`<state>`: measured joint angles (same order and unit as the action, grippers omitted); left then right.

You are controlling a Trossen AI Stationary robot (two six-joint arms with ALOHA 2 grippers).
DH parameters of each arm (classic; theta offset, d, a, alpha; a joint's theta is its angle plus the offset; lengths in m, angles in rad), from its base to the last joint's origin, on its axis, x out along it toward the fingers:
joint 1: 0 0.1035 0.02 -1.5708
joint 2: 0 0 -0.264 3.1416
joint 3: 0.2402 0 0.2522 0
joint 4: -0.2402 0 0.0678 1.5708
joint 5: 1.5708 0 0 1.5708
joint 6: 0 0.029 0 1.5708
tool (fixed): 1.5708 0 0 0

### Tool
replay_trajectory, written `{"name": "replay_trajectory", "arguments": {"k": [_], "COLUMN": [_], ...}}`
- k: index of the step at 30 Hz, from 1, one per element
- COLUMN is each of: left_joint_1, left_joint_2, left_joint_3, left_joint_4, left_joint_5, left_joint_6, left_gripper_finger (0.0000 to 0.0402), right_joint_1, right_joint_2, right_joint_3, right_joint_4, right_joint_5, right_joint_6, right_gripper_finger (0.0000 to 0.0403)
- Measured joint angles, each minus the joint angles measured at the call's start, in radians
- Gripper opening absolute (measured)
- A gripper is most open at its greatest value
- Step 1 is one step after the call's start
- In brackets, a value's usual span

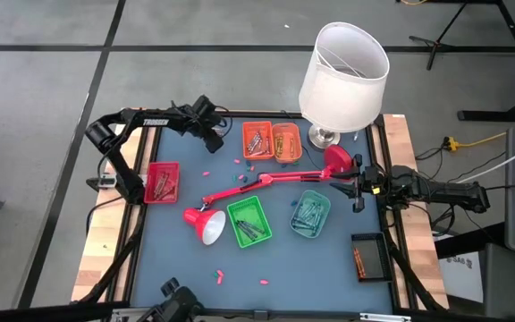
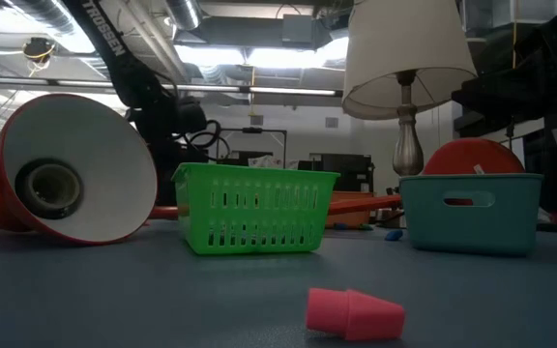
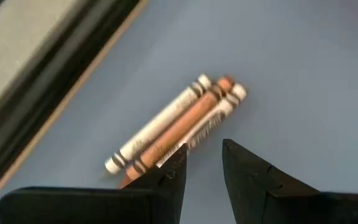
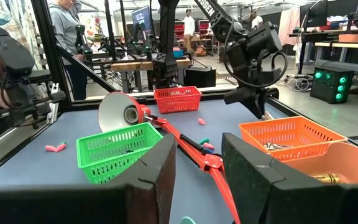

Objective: Sort crayons
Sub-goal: Put the gray crayon into the orange bin

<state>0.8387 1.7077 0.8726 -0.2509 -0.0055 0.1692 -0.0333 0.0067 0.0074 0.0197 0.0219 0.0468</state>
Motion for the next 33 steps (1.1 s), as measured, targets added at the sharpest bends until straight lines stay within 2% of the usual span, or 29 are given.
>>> {"name": "replay_trajectory", "arguments": {"k": [6, 13, 33], "left_joint_1": [0.006, 0.011, 0.016], "left_joint_2": [0.000, 0.000, 0.034], "left_joint_3": [0.000, 0.000, 0.002], "left_joint_4": [0.066, 0.060, 0.066], "left_joint_5": [0.000, -0.040, -0.045], "left_joint_6": [-0.002, -0.004, -0.010], "left_gripper_finger": [0.0087, 0.0087, 0.0087], "right_joint_1": [0.000, 0.000, 0.000], "right_joint_2": [0.000, 0.000, 0.000], "right_joint_3": [0.000, 0.000, 0.000], "right_joint_4": [0.000, 0.000, 0.000], "right_joint_5": [0.000, 0.000, 0.000], "right_joint_6": [0.000, 0.000, 0.000], "right_gripper_finger": [0.0129, 0.0129, 0.0129]}}
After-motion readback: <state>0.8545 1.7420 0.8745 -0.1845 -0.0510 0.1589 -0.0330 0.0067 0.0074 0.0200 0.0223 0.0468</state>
